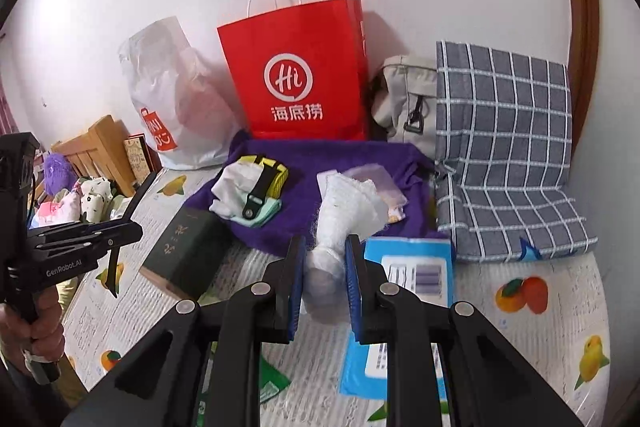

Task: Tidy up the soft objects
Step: 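Carry the strap with the left tool while the right tool carries tissue to the towel, then release the strap on the towel with the left tool while the right tool drops tissue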

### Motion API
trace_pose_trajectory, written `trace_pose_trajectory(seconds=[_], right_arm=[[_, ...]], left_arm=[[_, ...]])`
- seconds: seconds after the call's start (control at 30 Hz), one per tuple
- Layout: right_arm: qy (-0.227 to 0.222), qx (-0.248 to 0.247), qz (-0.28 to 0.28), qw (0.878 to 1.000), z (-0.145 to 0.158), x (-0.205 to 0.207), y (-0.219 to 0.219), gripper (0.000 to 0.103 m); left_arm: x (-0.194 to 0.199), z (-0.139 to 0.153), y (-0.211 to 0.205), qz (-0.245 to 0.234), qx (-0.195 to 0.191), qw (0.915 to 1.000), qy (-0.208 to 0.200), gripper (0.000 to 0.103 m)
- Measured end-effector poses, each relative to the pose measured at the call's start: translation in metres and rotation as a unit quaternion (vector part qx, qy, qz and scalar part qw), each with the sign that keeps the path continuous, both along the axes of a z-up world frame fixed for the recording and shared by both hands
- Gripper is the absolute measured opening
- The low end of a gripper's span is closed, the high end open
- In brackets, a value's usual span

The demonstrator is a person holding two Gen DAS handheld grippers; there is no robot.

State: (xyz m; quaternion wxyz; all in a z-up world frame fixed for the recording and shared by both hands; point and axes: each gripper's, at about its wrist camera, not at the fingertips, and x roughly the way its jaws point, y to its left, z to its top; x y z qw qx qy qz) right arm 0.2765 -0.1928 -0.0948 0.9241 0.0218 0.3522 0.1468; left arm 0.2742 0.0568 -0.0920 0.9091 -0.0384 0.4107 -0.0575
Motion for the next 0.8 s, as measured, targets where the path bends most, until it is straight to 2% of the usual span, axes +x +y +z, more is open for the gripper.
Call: trace_pose_trajectory(seconds=[0.4, 0.8], right_arm=[[-0.036, -0.013, -0.011, 0.999, 0.027, 0.03, -0.001, 0.019], [-0.041, -0.018, -0.012, 0.999, 0.03, 0.067, 0.002, 0.02]], left_arm=[[0.032, 0.03, -0.006, 0.012, 0.019, 0.9994, -0.025, 0.02], [0.067, 0.026, -0.014, 0.017, 0.023, 0.9994, -0.02, 0.02]])
